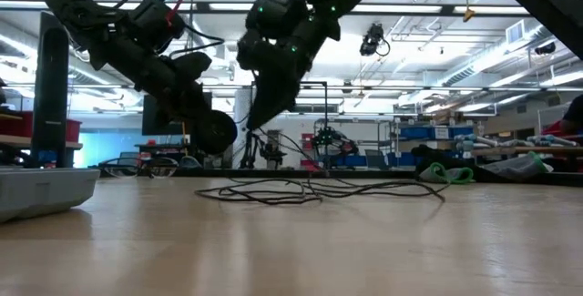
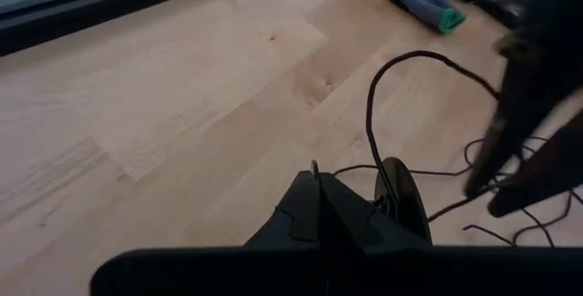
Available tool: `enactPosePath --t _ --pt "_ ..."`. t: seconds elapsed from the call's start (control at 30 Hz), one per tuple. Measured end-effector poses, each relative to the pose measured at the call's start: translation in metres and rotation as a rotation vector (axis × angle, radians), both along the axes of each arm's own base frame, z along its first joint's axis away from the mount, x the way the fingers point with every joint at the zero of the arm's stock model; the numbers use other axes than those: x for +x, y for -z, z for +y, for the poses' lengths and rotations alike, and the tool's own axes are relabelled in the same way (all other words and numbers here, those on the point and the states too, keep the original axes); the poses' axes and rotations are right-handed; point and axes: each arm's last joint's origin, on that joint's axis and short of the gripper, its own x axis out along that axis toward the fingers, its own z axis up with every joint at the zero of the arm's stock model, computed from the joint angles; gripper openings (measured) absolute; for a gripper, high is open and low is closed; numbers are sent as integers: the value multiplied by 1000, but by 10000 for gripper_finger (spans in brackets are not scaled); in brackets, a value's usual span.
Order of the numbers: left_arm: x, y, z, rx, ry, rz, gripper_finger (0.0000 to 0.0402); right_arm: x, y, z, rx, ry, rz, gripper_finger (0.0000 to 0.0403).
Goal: Coil cords
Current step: Coil the black wire onto the black spool
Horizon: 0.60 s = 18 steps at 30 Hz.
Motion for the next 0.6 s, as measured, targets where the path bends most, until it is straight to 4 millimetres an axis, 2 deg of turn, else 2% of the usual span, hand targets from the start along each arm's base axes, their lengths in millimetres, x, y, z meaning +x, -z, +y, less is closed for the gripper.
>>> enactPosePath --t 0.33,0.5,0.6 --pt "-7 10 -2 -23 -53 137 0 -33 70 -1 115 131 231 142" --pt "-9 13 -2 -25 -69 171 0 -45 84 2 142 164 248 149" --pt "-9 13 -2 -25 -69 171 0 -55 81 3 142 167 248 146"
